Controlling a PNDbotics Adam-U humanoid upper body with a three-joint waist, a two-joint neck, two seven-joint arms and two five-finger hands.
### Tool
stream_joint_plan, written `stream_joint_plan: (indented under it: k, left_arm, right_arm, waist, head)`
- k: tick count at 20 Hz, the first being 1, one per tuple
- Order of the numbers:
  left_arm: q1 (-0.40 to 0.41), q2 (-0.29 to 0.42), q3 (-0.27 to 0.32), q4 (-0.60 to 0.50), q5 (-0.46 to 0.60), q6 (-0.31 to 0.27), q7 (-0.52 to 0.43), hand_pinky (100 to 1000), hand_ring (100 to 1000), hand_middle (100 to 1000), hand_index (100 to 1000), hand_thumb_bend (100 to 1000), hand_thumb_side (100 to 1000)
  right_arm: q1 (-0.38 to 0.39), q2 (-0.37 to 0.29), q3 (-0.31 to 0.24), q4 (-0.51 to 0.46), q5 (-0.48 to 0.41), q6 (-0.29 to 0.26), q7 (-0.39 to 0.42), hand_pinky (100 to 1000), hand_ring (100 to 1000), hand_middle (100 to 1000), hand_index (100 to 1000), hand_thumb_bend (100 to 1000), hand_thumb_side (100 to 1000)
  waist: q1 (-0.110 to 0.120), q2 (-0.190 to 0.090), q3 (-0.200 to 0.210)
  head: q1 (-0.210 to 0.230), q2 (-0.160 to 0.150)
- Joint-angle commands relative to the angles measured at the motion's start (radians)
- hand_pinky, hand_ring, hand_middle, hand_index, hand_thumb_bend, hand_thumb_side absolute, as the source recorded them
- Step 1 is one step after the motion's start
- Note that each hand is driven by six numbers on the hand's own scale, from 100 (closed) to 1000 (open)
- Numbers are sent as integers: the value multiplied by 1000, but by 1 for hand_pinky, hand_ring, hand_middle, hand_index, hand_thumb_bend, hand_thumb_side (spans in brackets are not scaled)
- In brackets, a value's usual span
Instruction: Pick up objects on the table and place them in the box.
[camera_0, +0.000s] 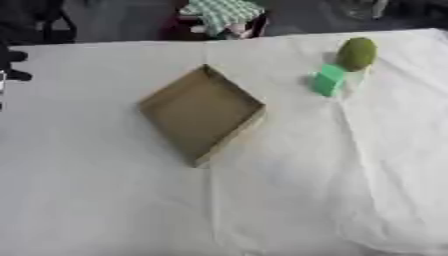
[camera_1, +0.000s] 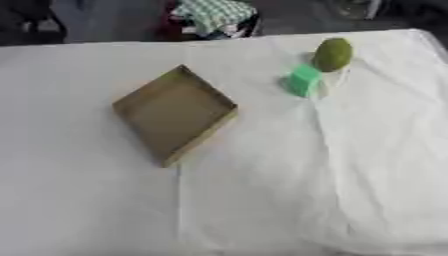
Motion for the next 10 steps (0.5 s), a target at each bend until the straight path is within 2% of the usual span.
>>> stream_joint_plan:
  k: [1, 5, 8, 10]
  left_arm:
    - [-11, 6, -9, -16, 4, 0, -10, 605, 713, 776, 795, 289, 637]
    - [-6, 6, -16, -14, 6, 1, -16, 605, 712, 775, 795, 290, 636]
    - [-4, 9, -20, -12, 5, 3, -20, 605, 713, 775, 795, 287, 637]
    - [-3, 11, -21, -10, 4, 3, -21, 605, 713, 775, 795, 288, 637]
  right_arm:
    - [-100, -49, -2, 134, -50, 18, 8, 638, 710, 771, 856, 100, 367]
    - [-282, -28, 13, 447, -95, 36, 48, 619, 690, 753, 839, 100, 353]
    - [-374, -11, 17, 686, -125, 27, 65, 609, 678, 742, 830, 100, 345]
    - [-409, -6, 19, 822, -127, 14, 76, 602, 669, 735, 822, 100, 338]
  waist:
    - [-2, -20, 6]
    - [-8, -34, 15]
    - [-13, -42, 21]
    - [-15, -46, 24]
  head:
    - [-16, 11]
    - [-31, 13]
    - [-34, 13]
    - [-33, 13]
